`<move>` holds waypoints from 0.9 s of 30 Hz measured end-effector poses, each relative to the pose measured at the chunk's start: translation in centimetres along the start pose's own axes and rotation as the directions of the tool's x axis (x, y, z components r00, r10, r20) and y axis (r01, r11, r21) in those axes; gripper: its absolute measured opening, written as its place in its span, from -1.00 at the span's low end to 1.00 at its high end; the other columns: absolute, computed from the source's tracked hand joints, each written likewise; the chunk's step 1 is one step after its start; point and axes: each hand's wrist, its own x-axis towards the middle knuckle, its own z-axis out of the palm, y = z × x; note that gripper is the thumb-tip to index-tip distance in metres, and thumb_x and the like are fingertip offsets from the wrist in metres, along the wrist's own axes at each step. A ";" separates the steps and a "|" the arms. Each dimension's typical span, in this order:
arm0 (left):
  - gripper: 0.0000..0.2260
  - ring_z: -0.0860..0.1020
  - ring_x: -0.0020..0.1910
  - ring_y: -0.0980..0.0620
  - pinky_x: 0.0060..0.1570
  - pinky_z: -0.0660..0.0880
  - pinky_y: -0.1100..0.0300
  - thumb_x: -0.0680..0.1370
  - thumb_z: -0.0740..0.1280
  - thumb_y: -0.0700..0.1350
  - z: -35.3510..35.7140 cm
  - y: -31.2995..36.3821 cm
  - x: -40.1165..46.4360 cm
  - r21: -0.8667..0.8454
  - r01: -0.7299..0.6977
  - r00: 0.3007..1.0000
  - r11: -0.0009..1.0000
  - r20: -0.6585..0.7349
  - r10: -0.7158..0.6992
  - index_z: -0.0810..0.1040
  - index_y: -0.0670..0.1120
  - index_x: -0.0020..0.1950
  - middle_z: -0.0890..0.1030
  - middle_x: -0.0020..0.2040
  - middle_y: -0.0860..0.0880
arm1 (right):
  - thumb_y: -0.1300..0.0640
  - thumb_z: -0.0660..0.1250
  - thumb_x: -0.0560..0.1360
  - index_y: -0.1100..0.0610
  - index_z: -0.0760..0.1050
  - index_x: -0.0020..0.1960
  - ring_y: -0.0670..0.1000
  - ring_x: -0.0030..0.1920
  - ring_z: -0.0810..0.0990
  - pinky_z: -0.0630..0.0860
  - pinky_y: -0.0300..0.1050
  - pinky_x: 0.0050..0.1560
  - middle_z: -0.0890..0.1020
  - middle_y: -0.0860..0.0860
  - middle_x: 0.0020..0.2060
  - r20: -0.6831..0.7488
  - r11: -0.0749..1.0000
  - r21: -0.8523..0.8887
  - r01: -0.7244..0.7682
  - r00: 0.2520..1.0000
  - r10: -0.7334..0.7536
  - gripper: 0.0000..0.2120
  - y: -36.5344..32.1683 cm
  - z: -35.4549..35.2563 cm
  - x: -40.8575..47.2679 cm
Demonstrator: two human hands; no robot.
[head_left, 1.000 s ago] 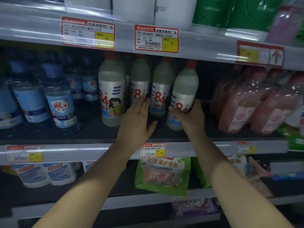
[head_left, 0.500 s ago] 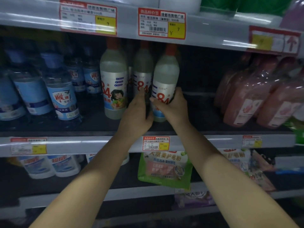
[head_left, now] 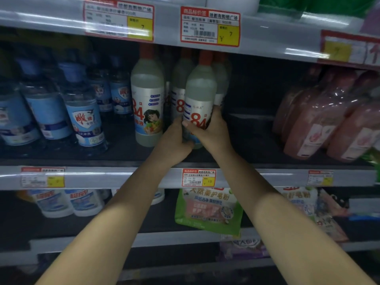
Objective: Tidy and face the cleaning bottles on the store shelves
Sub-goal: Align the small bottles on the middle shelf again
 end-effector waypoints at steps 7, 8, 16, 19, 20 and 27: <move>-0.47 0.36 0.13 0.22 0.06 0.30 0.41 0.48 0.34 -0.24 -0.3 0.1 0.0 -0.045 0.024 1.000 0.999 0.006 -0.024 0.22 -0.08 0.40 0.45 0.28 0.00 | 0.17 0.53 0.31 0.19 0.30 0.29 -0.13 0.04 0.51 0.42 -0.48 -0.13 0.53 0.00 0.10 0.050 1.000 -0.011 -0.012 0.999 0.013 -0.36 0.3 -0.1 -0.1; -0.48 0.37 0.12 0.23 0.00 0.30 0.50 0.47 0.35 -0.23 -0.3 0.1 0.0 -0.048 0.017 1.000 0.999 -0.004 -0.017 0.25 -0.08 0.39 0.45 0.23 0.04 | 0.18 0.53 0.31 0.19 0.28 0.30 -0.14 0.05 0.51 0.43 -0.48 -0.12 0.53 0.00 0.11 0.064 1.000 -0.009 -0.017 0.998 0.017 -0.34 0.3 0.0 -0.1; -0.50 0.40 0.11 0.20 -0.02 0.32 0.46 0.46 0.37 -0.22 -0.2 -0.4 -0.1 -0.057 0.001 0.997 0.998 -0.072 -0.005 0.29 -0.09 0.36 0.46 0.17 0.05 | 0.26 0.44 0.37 0.18 0.24 0.34 -0.15 0.05 0.50 0.41 -0.57 -0.11 0.50 -0.05 0.06 0.132 0.999 -0.031 0.042 0.991 -0.038 -0.39 0.4 0.2 -0.1; -0.51 0.39 0.14 0.22 0.04 0.30 0.43 0.48 0.34 -0.26 -0.2 -0.6 0.0 -0.045 -0.026 0.994 0.999 -0.103 0.021 0.26 -0.08 0.36 0.46 0.22 0.02 | 0.19 0.49 0.36 0.18 0.26 0.33 -0.13 0.09 0.50 0.41 -0.52 -0.03 0.52 -0.02 0.10 0.111 0.997 -0.035 0.068 0.992 -0.064 -0.37 0.5 0.5 -0.1; -0.50 0.39 0.15 0.22 0.02 0.29 0.48 0.48 0.35 -0.26 -0.1 -0.6 0.1 -0.041 -0.031 0.993 0.999 -0.114 0.026 0.26 -0.09 0.36 0.46 0.22 0.03 | 0.18 0.50 0.35 0.19 0.27 0.32 -0.13 0.09 0.50 0.40 -0.49 -0.02 0.52 -0.02 0.10 0.106 0.996 -0.041 0.076 0.992 -0.071 -0.37 0.5 0.6 0.0; -0.30 0.49 0.20 0.03 0.09 0.40 0.27 0.38 0.47 -0.17 0.7 -1.3 0.5 0.050 -0.044 0.988 0.998 -0.149 0.051 0.17 -0.11 0.41 0.50 0.26 -0.08 | 0.14 0.44 0.40 0.14 0.24 0.31 -0.02 0.21 0.50 0.44 -0.12 0.23 0.52 0.06 0.19 0.122 0.990 -0.089 0.106 0.988 -0.094 -0.42 0.8 1.1 0.2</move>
